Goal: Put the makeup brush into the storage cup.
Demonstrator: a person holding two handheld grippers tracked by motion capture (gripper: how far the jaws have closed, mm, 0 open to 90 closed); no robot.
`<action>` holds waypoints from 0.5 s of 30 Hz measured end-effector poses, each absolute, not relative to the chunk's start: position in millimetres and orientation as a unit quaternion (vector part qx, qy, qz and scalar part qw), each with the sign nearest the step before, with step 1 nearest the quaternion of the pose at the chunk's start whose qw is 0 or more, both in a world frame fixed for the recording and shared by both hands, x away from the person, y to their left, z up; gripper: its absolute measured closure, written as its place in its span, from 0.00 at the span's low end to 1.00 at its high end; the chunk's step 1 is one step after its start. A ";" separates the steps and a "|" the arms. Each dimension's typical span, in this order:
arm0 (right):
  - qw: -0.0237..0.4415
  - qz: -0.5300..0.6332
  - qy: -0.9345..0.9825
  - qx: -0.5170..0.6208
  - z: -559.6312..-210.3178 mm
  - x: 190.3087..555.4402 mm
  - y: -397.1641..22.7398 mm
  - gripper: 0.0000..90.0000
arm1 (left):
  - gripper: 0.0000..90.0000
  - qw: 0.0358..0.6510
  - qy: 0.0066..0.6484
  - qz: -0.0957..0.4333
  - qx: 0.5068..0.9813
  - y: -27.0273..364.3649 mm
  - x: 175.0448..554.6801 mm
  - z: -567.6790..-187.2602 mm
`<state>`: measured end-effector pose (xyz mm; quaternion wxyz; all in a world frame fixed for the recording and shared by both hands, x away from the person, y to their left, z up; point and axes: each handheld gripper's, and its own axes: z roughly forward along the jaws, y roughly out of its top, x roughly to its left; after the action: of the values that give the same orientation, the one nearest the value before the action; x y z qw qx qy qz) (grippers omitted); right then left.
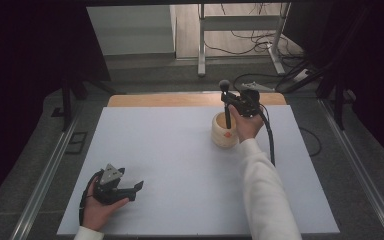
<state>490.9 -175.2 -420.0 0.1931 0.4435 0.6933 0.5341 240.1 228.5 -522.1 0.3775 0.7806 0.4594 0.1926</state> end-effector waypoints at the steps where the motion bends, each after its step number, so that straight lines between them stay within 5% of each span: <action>1: 0.192 0.534 0.693 0.445 -421.9 490.5 -175.6 0.79 | 0.18 0.377 0.459 0.193 0.781 228.4 240.1 -522.2; 15: 0.191 0.525 0.697 0.450 -439.6 484.2 -180.2 0.78 | 0.18 0.375 0.457 0.193 0.783 227.1 240.2 -522.4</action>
<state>484.2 -180.2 -439.6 0.1910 0.4502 0.6969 0.5246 240.2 227.1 -522.4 0.3751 0.7831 0.4570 0.1929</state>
